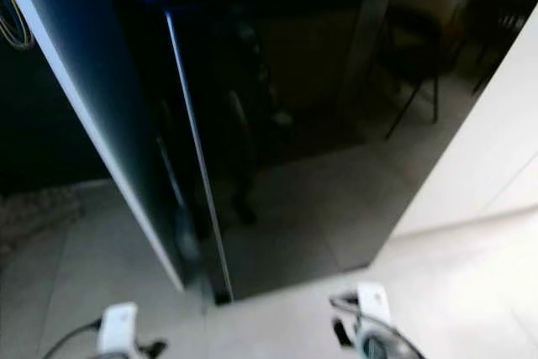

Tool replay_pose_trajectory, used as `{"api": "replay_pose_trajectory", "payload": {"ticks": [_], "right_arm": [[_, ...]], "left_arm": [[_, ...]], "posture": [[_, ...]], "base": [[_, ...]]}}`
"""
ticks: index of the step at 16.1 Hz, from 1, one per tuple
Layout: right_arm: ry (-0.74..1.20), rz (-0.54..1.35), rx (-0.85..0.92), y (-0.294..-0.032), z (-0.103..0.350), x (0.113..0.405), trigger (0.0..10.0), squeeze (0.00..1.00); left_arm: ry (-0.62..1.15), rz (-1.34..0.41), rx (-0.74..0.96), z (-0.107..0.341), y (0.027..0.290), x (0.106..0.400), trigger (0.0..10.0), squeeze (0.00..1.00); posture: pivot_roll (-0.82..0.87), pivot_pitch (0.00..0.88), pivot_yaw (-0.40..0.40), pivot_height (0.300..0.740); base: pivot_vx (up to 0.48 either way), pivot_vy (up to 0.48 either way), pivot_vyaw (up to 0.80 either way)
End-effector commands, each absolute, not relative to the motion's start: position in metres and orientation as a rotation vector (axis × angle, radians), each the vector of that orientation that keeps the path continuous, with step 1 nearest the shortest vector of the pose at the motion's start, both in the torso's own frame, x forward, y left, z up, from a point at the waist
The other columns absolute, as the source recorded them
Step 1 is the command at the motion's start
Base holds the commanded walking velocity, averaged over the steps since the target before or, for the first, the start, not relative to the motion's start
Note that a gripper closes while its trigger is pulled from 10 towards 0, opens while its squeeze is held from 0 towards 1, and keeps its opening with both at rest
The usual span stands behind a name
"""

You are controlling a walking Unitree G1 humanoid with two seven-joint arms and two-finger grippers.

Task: Restocking fridge

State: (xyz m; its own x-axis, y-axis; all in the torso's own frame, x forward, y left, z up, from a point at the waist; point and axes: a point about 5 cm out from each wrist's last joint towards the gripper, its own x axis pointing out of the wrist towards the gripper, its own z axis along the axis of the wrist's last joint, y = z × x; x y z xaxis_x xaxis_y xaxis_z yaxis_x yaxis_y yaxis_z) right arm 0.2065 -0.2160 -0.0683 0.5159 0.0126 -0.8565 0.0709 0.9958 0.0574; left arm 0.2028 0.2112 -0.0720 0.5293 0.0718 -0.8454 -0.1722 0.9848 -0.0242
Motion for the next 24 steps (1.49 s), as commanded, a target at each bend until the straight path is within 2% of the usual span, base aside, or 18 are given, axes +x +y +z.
{"api": "replay_pose_trajectory", "payload": {"ticks": [1,9,13,17,24], "right_arm": [[1.013,-0.025,0.077,-0.2143,-0.0651,0.2126,10.0,0.0],[1.002,-0.001,0.079,-0.2133,-0.0634,0.2154,10.0,0.0],[1.005,0.001,0.083,-0.2135,-0.0634,0.2153,10.0,0.0],[1.012,0.013,0.084,-0.2129,-0.0642,0.2139,10.0,0.0],[1.018,0.039,0.067,-0.2121,-0.0654,0.2118,10.0,0.0]], "left_arm": [[1.011,0.161,-0.112,-0.0719,0.2151,0.2017,10.0,0.0],[1.01,0.162,-0.115,-0.0709,0.215,0.2036,10.0,0.0],[1.01,0.163,-0.118,-0.0709,0.2145,0.2038,10.0,0.0],[1.013,0.162,-0.117,-0.0715,0.2147,0.2026,10.0,0.0],[1.016,0.148,-0.105,-0.0726,0.2151,0.2003,10.0,0.0]], "posture": [[0.07,0.0,-0.057,0.74],[0.06,0.0,-0.06,0.74],[0.06,0.0,-0.063,0.74],[0.06,0.0,-0.059,0.74],[0.06,0.0,-0.055,0.74]], "base": [[0.0,0.307,0.0],[0.0,0.311,0.0],[0.0,0.308,0.67],[0.0,0.309,0.0],[0.0,0.304,0.75]]}}
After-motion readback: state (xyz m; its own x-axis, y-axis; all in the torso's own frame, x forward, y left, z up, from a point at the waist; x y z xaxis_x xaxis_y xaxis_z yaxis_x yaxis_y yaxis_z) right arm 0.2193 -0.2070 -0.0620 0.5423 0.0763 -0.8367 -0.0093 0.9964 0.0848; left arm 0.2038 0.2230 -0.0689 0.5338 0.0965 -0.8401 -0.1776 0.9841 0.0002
